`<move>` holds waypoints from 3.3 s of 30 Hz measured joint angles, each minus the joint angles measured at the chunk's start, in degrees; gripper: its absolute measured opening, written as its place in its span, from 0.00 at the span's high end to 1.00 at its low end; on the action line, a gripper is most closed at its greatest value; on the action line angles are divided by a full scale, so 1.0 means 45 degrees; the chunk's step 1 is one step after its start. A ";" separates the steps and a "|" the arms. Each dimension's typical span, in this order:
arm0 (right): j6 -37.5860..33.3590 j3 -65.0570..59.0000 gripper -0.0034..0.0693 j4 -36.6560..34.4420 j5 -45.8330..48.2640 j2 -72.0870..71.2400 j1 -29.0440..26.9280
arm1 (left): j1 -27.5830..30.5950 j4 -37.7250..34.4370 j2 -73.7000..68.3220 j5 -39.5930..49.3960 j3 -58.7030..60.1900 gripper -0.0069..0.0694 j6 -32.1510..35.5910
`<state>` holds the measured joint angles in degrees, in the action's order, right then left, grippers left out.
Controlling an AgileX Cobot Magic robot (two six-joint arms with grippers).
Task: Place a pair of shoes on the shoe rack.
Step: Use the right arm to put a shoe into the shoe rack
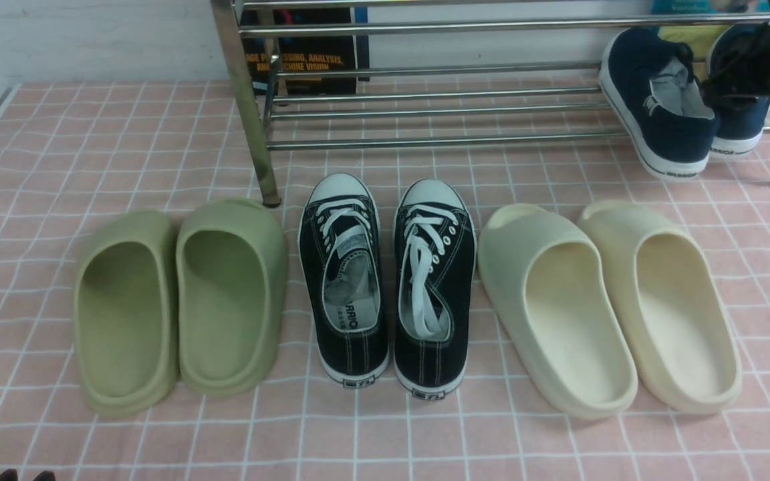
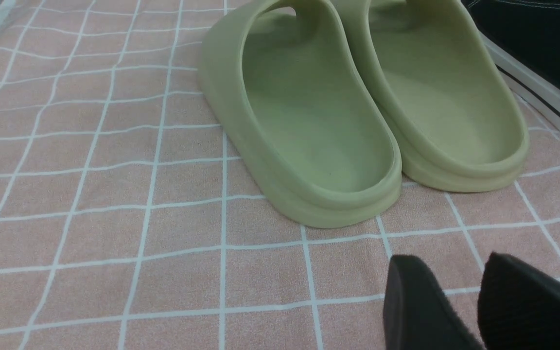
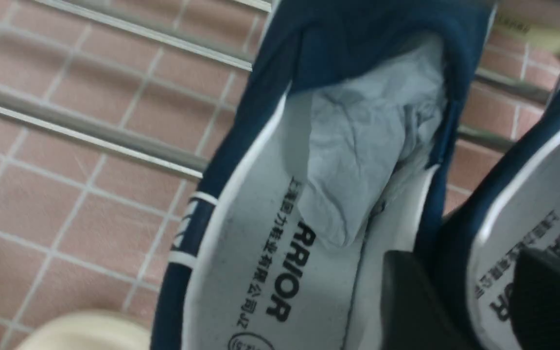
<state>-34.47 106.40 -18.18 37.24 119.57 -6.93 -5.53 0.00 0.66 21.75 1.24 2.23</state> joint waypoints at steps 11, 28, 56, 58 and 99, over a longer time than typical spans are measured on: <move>-0.0010 0.0067 0.89 0.1454 0.0659 -0.0041 0.0119 | 0.0000 0.0000 0.0000 0.0000 0.0000 0.60 0.0000; 0.1108 0.0053 0.63 0.1450 0.0274 -0.0633 0.0027 | 0.0000 0.0000 0.0000 0.0000 0.0000 0.60 0.0000; 0.1209 0.0065 0.90 0.3122 0.2090 -0.0282 0.0054 | 0.0000 0.0000 0.0000 0.0000 0.0000 0.60 0.0000; 0.1481 0.0065 0.90 0.3726 0.2241 -0.0323 0.0068 | 0.0000 0.0000 0.0000 0.0000 0.0000 0.60 0.0000; 0.4306 -0.0052 0.70 0.4220 0.1982 -0.0717 0.0032 | 0.0000 0.0000 0.0000 0.0000 0.0000 0.60 0.0000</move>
<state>-15.09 106.16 0.81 46.16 116.34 -6.79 -5.53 0.00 0.66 21.75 1.24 2.23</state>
